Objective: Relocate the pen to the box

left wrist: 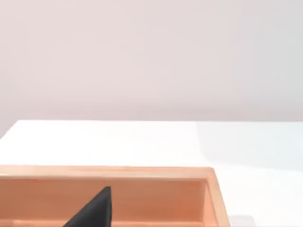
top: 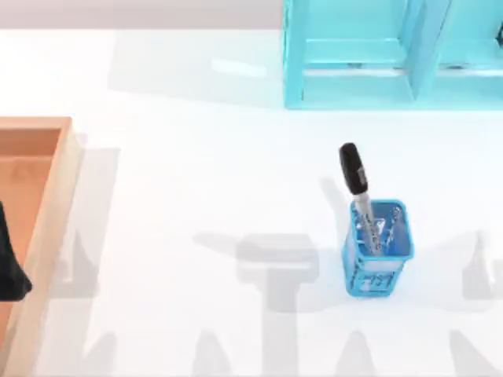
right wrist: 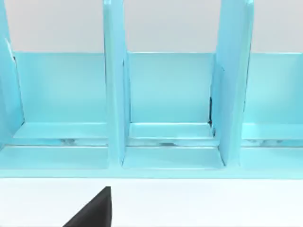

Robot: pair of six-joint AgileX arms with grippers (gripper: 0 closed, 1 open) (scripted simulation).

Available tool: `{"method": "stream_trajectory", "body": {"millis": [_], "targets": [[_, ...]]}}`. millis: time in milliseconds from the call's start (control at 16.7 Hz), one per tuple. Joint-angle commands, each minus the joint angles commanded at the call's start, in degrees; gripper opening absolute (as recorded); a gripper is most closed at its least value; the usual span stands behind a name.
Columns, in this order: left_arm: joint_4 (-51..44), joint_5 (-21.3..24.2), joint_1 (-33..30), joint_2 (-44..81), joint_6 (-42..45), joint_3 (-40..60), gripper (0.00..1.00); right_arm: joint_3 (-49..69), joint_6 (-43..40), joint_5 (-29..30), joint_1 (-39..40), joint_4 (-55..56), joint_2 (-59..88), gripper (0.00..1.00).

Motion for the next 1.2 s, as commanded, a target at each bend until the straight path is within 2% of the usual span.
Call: {"method": "stream_trajectory", "body": {"millis": [240, 480, 720, 1200], "targets": [[1.8, -0.3, -1.5, 1.8, -0.9, 0.7, 1.00, 0.0, 0.0, 0.0, 0.0, 0.0, 0.0, 1.00], [11.1, -2.2, -9.1, 12.8, -5.5, 4.2, 1.00, 0.0, 0.0, 0.0, 0.0, 0.0, 0.0, 1.00], [24.9, -5.4, -20.4, 33.3, -12.3, 8.9, 1.00, 0.0, 0.0, 0.0, 0.0, 0.0, 0.0, 1.00], [53.9, -11.8, -45.1, 84.7, -26.9, 18.5, 1.00, 0.0, 0.0, 0.0, 0.0, 0.0, 0.0, 1.00]]}}
